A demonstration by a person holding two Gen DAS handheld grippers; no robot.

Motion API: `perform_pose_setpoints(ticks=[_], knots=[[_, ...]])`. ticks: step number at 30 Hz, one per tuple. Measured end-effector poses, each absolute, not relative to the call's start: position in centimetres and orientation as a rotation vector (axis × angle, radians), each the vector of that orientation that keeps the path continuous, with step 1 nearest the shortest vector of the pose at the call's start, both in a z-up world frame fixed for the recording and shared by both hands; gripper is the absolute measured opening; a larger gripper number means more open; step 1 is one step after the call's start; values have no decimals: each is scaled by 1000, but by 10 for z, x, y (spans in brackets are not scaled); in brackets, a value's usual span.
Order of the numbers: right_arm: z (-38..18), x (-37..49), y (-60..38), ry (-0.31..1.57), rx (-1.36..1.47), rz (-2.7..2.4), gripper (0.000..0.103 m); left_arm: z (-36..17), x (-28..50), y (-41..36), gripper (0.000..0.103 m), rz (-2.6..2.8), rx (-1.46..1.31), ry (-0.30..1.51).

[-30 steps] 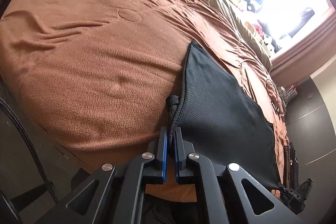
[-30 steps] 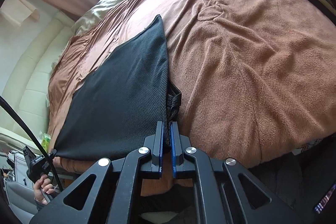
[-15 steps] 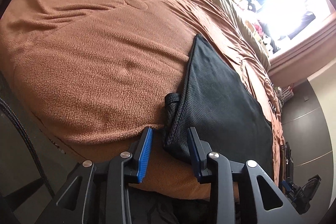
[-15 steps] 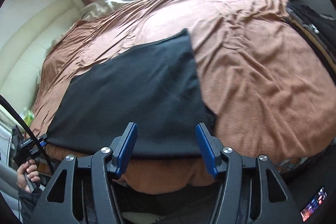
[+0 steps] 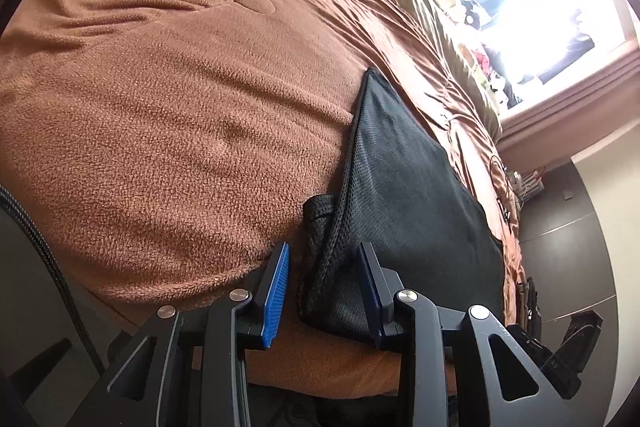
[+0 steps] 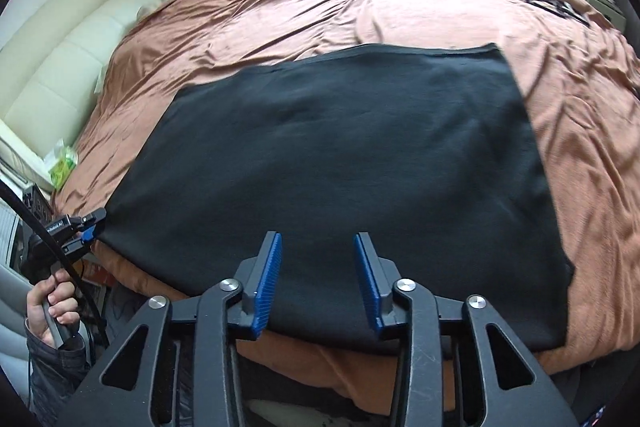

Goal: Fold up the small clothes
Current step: 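Open both grippers to release the shirt edge, then close both grippers on opposite ends of the folded black shirt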

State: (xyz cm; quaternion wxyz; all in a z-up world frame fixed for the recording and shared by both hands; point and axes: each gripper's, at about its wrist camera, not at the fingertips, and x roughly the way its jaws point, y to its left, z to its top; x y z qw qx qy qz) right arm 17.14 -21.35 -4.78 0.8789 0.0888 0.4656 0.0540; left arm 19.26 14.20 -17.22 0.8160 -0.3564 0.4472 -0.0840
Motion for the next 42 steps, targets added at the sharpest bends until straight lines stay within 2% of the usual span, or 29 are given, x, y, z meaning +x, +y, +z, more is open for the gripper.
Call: perform_pose_setpoints(ticks=[8, 12, 18, 31, 42], knots=[[-69, 226, -173, 1022, 127, 168, 23, -173, 187, 146, 34, -181, -795, 949], [-83, 250, -164, 1052, 110, 159, 16, -174, 183, 147, 28, -160, -820, 959], [-93, 285, -152, 1080, 83, 116, 10, -177, 174, 147, 27, -134, -865, 958], [-102, 368, -139, 1098, 16, 49, 5, -183, 158, 153, 23, -84, -997, 964], [-109, 428, -137, 1107, -25, 4, 4, -178, 159, 149, 23, -58, -1006, 978]])
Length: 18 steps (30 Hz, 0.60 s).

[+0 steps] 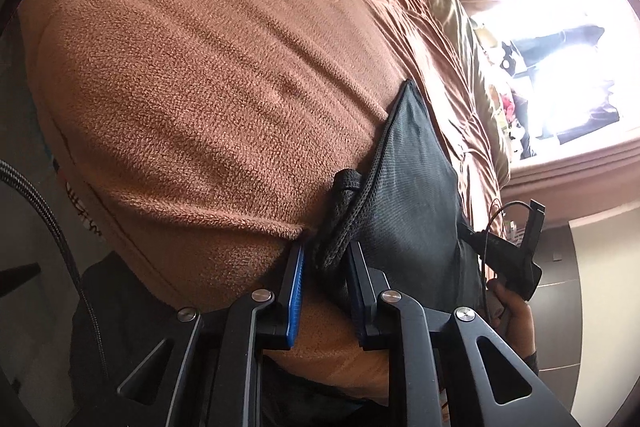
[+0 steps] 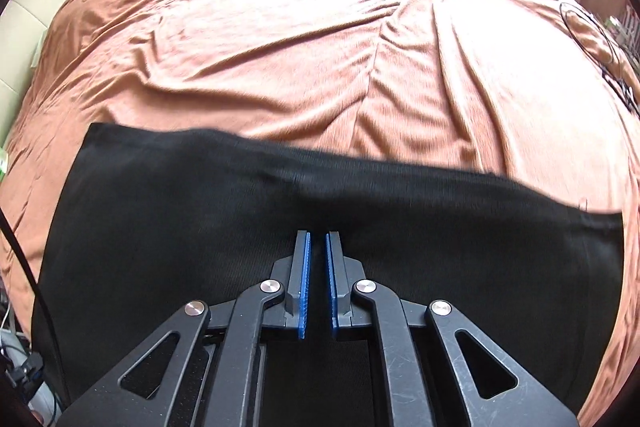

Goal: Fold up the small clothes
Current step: 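Close both grippers on opposite ends of the folded black shirt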

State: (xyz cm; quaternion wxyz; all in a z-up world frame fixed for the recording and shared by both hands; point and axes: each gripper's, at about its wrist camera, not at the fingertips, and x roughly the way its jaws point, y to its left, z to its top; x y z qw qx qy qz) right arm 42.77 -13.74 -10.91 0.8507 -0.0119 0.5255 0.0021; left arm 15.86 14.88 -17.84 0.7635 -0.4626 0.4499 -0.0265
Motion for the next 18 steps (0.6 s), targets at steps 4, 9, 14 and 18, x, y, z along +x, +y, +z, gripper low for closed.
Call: perform_pose_setpoints(ticks=[4, 9, 14, 18], knots=[[-110, 439, -138, 1106, -28, -15, 4, -178, 160, 149, 23, -71, -1008, 981], [-106, 447, -143, 1112, 27, -19, 4, -179, 165, 145, 23, -102, -1007, 994], [-90, 429, -145, 1112, 65, 37, 5, -178, 167, 144, 11, -110, -990, 986], [-87, 404, -146, 1134, 90, 90, 5, -173, 171, 141, 6, -151, -978, 977]])
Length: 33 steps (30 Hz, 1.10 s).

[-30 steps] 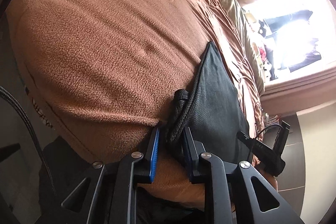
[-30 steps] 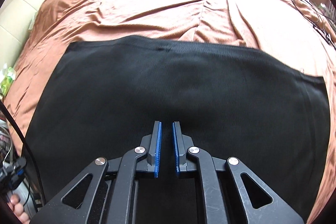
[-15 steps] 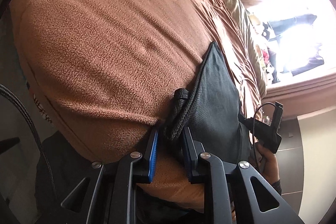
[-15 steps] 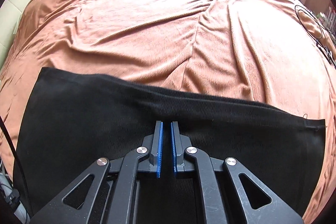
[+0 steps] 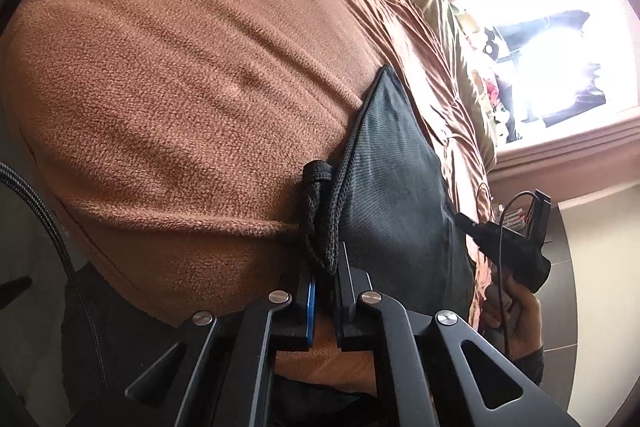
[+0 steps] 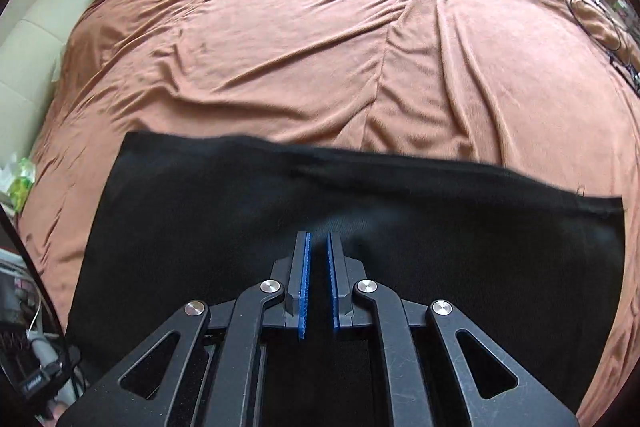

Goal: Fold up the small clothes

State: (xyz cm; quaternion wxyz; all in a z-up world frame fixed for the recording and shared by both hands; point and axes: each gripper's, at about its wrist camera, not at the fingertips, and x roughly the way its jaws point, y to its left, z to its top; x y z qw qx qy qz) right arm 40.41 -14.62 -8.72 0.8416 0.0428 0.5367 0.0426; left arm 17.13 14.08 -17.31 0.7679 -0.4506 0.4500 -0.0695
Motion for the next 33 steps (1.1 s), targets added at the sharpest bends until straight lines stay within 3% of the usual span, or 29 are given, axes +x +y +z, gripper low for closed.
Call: perform_pose_setpoints(ticks=[33], knots=[[-109, 232, -150, 1094, 177, 284, 5, -31, 244, 58, 5, -483, -776, 785]])
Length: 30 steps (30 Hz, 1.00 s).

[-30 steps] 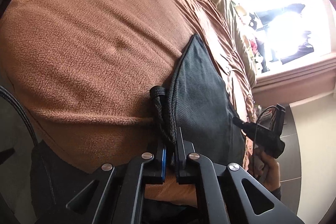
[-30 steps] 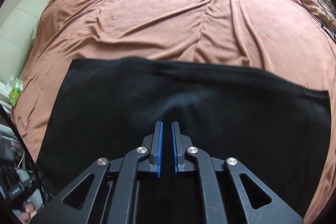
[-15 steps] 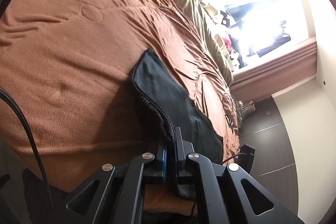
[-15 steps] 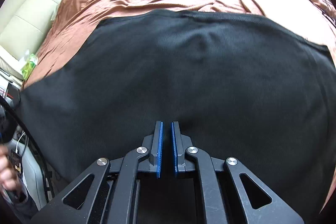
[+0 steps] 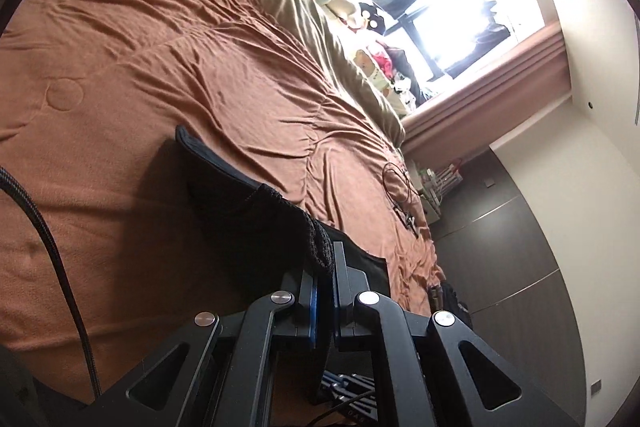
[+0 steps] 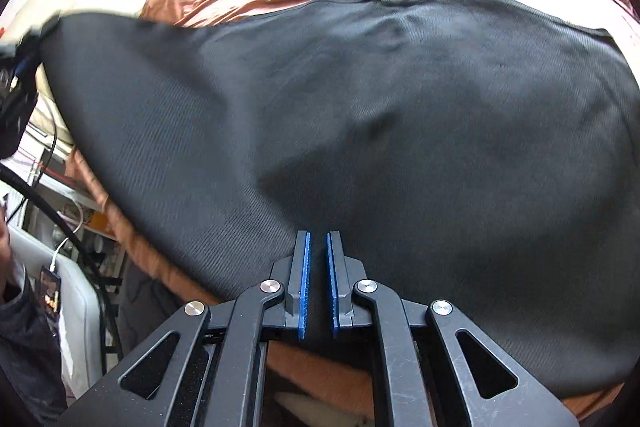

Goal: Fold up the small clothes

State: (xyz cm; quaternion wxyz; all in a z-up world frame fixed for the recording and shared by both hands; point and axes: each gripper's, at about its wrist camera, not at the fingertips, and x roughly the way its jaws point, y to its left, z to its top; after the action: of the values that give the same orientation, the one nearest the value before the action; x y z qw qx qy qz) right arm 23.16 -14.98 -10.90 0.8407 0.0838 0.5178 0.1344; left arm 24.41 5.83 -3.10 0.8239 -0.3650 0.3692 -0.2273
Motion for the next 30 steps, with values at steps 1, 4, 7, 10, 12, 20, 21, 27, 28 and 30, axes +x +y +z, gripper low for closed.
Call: perform_pose_setpoints(ticks=[1, 4, 7, 10, 12, 20, 21, 27, 28, 30], knots=[[-109, 228, -151, 1094, 182, 293, 5, -27, 246, 52, 5, -495, -767, 785], [-106, 219, -160, 1087, 199, 308, 5, -15, 251, 36, 5, -525, -739, 785], [-98, 210, -174, 1061, 196, 288, 5, -5, 252, 17, 5, -557, -712, 781], [-87, 202, -193, 1029, 187, 243, 6, 4, 256, -1, 5, -583, -684, 782], [-81, 196, -208, 1012, 207, 219, 20, 9, 257, -11, 5, -600, -670, 784], [-51, 158, -267, 891, 254, 138, 63, 27, 261, -68, 5, -675, -597, 798], [-49, 153, -274, 883, 265, 131, 63, 29, 261, -76, 5, -684, -589, 800], [-44, 124, -313, 850, 334, 79, 63, 34, 262, -123, 5, -742, -536, 822], [-45, 119, -318, 847, 348, 72, 63, 34, 262, -130, 5, -749, -527, 826], [-44, 112, -332, 840, 371, 60, 63, 32, 261, -144, 5, -767, -507, 838]])
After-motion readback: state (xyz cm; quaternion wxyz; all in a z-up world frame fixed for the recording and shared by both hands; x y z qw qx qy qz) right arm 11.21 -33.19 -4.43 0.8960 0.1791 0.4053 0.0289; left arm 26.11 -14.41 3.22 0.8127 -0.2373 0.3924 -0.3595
